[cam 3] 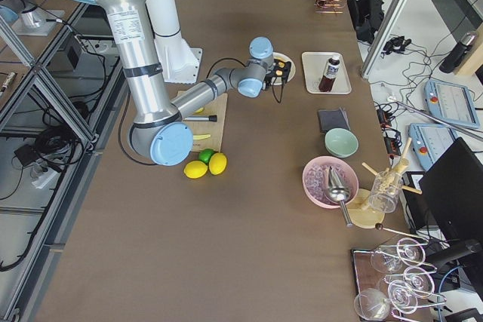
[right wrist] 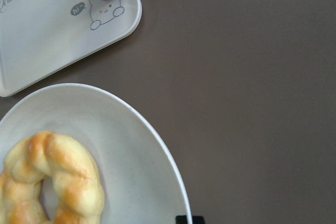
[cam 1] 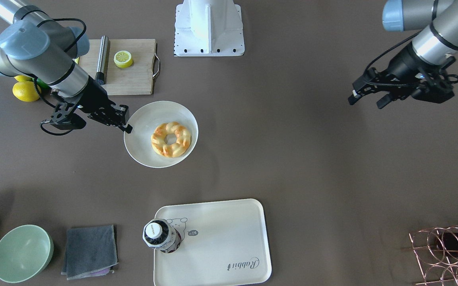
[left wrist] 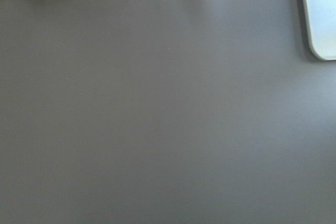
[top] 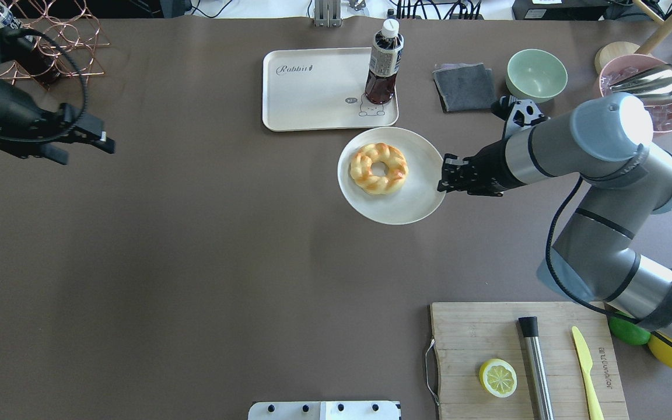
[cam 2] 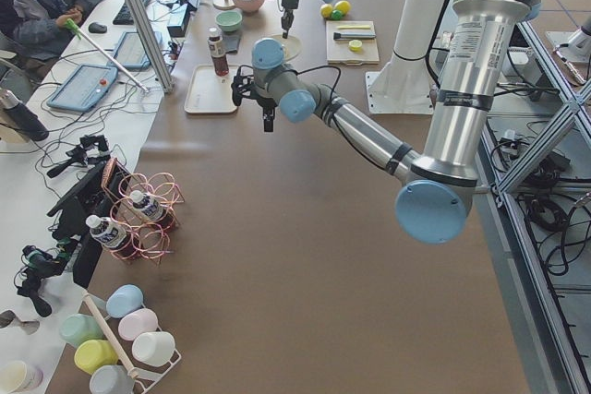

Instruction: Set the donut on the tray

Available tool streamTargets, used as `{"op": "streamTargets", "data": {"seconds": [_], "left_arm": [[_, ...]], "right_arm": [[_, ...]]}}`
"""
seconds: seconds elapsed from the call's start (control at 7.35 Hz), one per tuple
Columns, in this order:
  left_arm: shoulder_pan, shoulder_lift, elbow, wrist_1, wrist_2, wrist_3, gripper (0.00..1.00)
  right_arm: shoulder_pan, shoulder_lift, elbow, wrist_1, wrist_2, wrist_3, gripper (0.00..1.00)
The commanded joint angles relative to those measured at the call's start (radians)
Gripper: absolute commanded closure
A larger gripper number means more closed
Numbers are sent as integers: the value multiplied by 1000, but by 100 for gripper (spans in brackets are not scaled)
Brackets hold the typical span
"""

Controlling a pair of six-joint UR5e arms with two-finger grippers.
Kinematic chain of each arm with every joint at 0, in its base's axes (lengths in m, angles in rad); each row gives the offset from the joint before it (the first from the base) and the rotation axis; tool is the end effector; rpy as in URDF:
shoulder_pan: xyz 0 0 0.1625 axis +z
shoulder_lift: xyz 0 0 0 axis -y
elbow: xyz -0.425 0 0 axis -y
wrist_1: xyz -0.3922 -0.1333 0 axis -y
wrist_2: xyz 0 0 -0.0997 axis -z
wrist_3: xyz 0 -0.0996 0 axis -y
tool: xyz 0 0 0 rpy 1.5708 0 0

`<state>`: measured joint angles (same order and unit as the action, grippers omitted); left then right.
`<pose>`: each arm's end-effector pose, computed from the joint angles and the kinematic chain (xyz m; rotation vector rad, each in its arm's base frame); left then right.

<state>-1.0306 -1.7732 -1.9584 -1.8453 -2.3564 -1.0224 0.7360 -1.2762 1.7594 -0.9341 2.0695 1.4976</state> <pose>0.2185 -0.4865 0.3305 0.0632 1.0928 -0.0938 -0.3819 -0.4615 0.3354 0.0222 -1.1832 0.3051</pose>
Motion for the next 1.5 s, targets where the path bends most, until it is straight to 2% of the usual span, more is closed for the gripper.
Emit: {"op": "streamTargets", "data": {"seconds": [0.0, 0.27, 0.41, 0.54, 0.82, 0.95, 1.09, 1.22, 1.36], "left_arm": [[220, -205, 21, 0, 124, -469, 3], [337, -265, 24, 2, 199, -631, 3], [395, -276, 27, 3, 265, -639, 3], [418, -278, 33, 8, 293, -640, 7], [419, -272, 29, 8, 293, -642, 16], [419, -272, 27, 8, 293, -642, 21], [415, -269, 24, 8, 293, -642, 31], [411, -267, 18, 8, 287, -642, 31], [411, -264, 15, 8, 287, -642, 38]], "right_arm": [[-105, 173, 63, -272, -113, 87, 100], [-151, 239, 78, -374, -186, 102, 100], [-161, 244, 110, -408, -187, 125, 100], [-165, 279, 126, -455, -198, 127, 100], [-188, 377, 124, -592, -223, 151, 100], [-191, 377, 124, -597, -229, 153, 100], [-199, 376, 123, -597, -239, 153, 100], [-201, 373, 123, -597, -244, 151, 100], [-201, 374, 121, -597, -246, 151, 100]]}}
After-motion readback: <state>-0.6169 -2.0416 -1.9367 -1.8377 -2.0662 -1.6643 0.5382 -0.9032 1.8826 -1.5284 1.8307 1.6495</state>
